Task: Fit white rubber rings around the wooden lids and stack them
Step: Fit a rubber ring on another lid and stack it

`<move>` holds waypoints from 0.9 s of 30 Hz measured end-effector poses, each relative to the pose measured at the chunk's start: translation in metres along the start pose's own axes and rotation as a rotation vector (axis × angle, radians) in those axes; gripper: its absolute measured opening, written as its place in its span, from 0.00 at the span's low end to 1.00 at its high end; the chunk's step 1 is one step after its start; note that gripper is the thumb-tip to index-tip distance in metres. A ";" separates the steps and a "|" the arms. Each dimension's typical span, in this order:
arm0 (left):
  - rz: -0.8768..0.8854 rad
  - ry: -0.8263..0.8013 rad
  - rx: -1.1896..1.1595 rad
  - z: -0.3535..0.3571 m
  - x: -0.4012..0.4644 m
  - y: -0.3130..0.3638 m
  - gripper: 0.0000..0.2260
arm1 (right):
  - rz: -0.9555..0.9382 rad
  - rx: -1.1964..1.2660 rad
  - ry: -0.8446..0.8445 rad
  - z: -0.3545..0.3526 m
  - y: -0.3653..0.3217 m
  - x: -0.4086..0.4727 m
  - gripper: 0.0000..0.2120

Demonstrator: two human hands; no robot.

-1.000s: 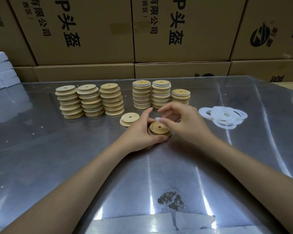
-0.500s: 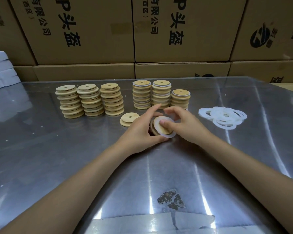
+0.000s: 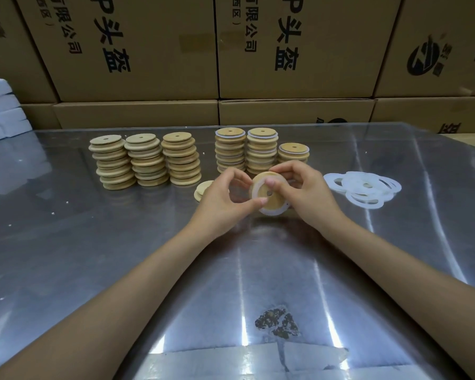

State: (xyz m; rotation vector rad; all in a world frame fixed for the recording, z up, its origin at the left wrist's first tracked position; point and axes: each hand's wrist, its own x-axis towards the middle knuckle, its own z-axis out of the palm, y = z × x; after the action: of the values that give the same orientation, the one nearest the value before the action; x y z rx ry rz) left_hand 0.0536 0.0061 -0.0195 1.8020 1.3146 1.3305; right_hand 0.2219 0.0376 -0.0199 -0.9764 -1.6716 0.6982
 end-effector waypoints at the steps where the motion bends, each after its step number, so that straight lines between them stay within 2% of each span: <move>1: 0.012 0.013 0.038 -0.002 0.000 -0.001 0.13 | -0.012 0.006 -0.010 0.001 -0.001 -0.001 0.06; 6: 0.010 0.087 0.068 -0.005 0.001 -0.001 0.06 | -0.041 -0.040 -0.025 -0.002 -0.004 -0.002 0.06; 12: -0.014 0.085 -0.027 -0.008 0.000 0.001 0.03 | -0.028 0.011 -0.001 -0.001 -0.006 -0.003 0.05; 27: -0.077 0.105 -0.081 -0.012 0.000 0.007 0.03 | 0.118 0.214 -0.036 0.001 -0.012 -0.005 0.06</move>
State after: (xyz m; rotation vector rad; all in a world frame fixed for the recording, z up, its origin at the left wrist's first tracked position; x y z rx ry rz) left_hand 0.0453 0.0023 -0.0090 1.6308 1.3501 1.4319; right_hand 0.2183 0.0272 -0.0130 -0.9193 -1.5423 0.9575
